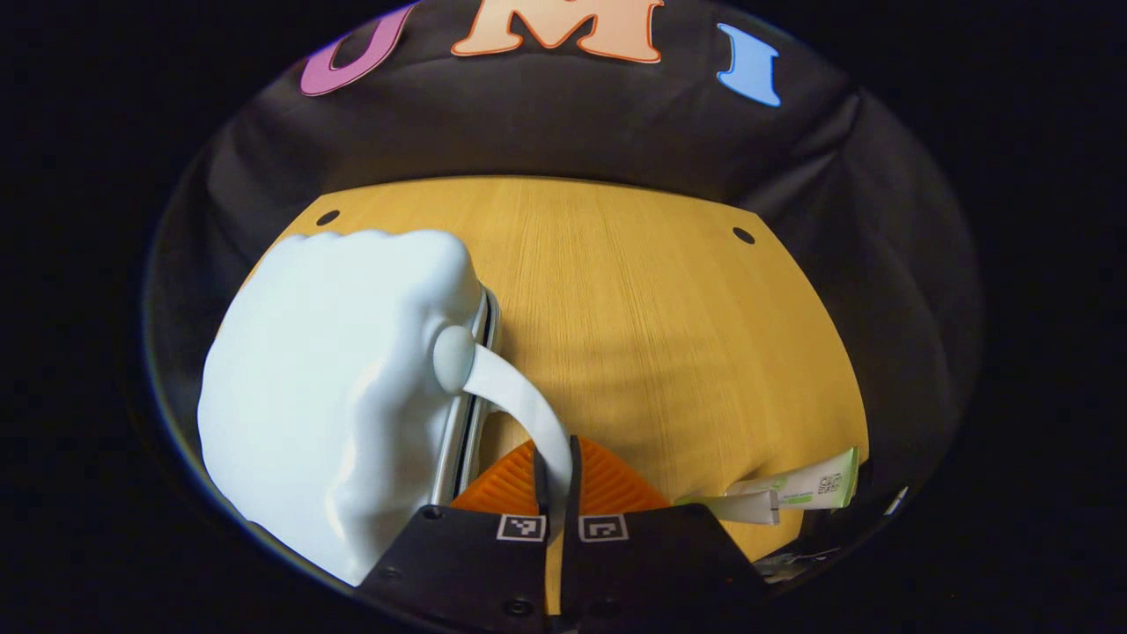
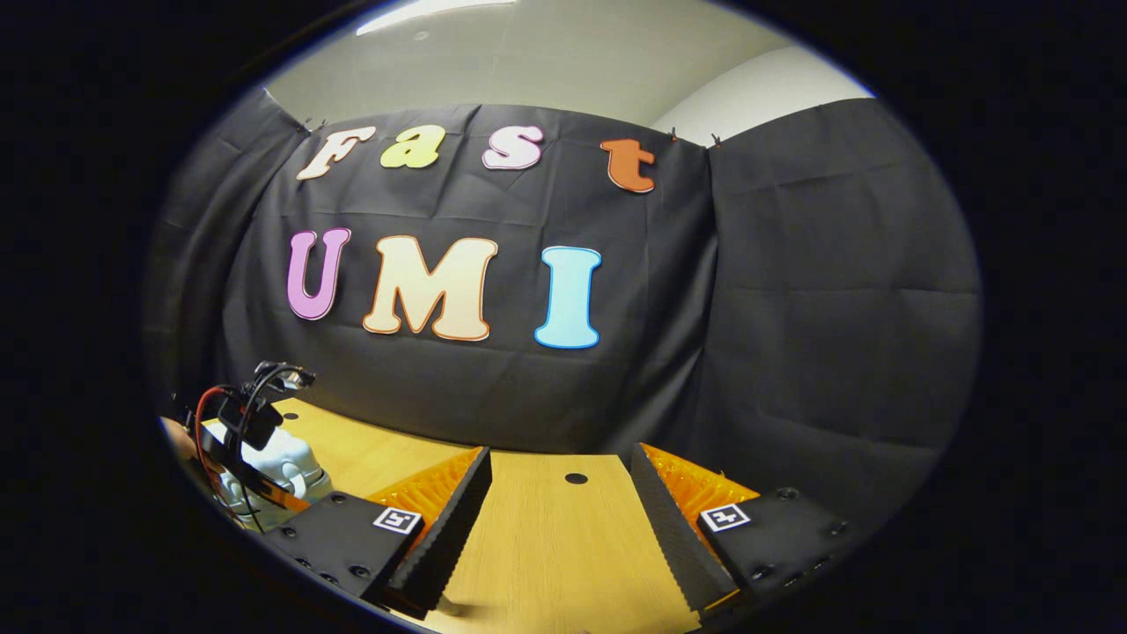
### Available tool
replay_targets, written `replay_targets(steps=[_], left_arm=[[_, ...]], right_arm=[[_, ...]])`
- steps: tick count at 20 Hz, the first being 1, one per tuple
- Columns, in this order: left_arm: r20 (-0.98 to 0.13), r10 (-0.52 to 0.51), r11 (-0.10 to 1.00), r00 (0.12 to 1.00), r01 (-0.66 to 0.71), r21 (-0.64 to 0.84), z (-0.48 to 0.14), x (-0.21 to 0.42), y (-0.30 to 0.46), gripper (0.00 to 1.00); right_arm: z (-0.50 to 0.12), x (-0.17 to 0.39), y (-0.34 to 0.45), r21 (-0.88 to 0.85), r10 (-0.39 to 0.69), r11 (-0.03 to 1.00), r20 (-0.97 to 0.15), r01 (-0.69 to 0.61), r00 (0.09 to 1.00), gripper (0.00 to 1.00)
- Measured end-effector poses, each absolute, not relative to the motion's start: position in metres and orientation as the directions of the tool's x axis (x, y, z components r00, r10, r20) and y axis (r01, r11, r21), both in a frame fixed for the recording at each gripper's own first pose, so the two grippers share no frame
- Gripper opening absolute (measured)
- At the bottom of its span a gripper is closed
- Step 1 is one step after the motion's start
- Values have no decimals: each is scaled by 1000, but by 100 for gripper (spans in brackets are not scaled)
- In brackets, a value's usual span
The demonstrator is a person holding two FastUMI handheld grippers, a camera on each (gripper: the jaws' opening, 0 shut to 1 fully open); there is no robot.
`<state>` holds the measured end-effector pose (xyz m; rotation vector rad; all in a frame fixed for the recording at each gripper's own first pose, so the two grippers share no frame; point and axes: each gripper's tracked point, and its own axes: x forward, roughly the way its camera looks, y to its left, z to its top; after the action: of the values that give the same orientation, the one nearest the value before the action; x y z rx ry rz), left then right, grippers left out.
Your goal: First open the suitcase, pack the skin care products into it, and then close the suitcase.
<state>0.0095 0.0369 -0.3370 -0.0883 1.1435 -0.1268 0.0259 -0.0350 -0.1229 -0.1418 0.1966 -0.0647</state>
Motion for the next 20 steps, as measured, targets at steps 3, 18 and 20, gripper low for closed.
replay_targets(steps=[3,18,20], left_arm=[[-886,-154,988,438,49,-147,-317,23,40,0],[-765,-154,983,625,17,-184,-172,69,163,0],[-750,-148,984,645,16,-180,-164,72,184,0]], right_arm=[[-122,27,-34,-138,-71,989,-184,45,980,99],[-138,45,12,-116,-27,993,-208,2,978,99],[-135,49,23,-126,-20,992,-203,-6,979,99]])
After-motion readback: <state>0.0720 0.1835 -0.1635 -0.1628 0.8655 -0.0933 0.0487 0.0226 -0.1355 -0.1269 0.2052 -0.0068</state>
